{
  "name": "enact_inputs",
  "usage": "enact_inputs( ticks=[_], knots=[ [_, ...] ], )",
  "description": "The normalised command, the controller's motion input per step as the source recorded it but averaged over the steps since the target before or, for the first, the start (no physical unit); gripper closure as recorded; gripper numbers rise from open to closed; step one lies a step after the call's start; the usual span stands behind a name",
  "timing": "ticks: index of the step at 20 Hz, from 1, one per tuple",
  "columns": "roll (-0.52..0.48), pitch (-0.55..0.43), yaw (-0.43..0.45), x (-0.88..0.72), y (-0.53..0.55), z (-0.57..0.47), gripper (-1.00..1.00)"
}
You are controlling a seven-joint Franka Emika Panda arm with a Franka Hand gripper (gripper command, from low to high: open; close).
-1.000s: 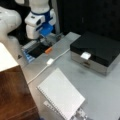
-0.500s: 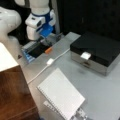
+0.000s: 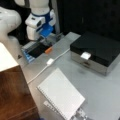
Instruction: Turn off the lamps. Pick up the book. Place the book on the shelf position.
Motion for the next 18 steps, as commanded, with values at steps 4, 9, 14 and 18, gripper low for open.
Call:
enact_inputs(
  ticks=[4,9,14,18],
  knots=[
    [0.081,-0.22,-0.105,-0.28,0.02,-0.16,1.0],
    [0.063,-0.226,-0.107,-0.28,0.02,-0.2,1.0],
    [-0.003,-0.206,-0.126,-0.28,0.02,-0.25,1.0],
    [-0.023,-0.224,-0.125,-0.24,0.06,-0.34,1.0]
  ],
)
